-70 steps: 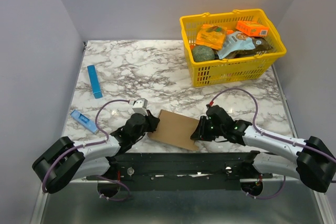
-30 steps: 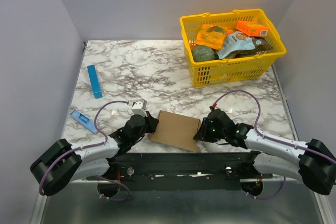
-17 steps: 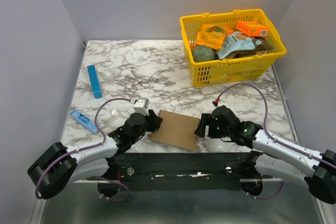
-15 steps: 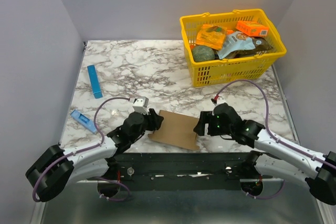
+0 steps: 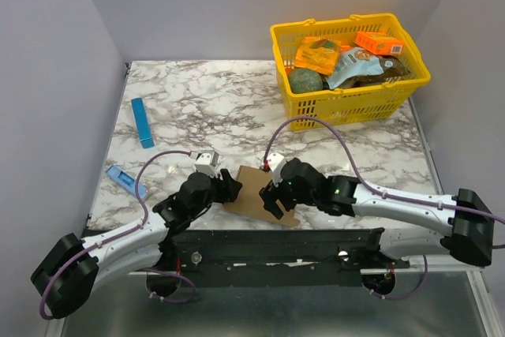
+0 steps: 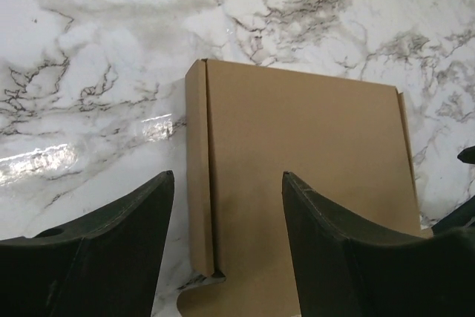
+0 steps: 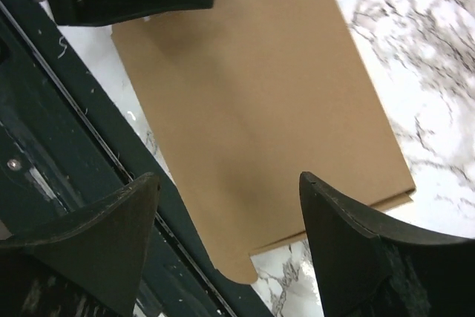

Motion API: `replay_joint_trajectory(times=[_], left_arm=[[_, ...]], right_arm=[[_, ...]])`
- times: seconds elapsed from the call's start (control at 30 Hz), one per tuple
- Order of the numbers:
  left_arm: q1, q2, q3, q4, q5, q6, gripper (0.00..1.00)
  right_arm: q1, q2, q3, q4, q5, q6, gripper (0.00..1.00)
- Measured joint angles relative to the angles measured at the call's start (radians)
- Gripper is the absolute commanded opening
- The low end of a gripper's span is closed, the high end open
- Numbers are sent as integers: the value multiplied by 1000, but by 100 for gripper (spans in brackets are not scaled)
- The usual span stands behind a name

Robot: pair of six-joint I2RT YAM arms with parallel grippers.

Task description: Fold the paper box

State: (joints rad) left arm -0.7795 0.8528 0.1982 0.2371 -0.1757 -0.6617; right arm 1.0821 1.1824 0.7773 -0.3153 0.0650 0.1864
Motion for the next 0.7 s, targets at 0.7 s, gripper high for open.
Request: replay_joint_trajectory(times=[0.7], left_arm=[[28, 160, -45, 146, 84, 0, 38]], right_arm=[[188, 314, 52, 112, 278, -178, 77]])
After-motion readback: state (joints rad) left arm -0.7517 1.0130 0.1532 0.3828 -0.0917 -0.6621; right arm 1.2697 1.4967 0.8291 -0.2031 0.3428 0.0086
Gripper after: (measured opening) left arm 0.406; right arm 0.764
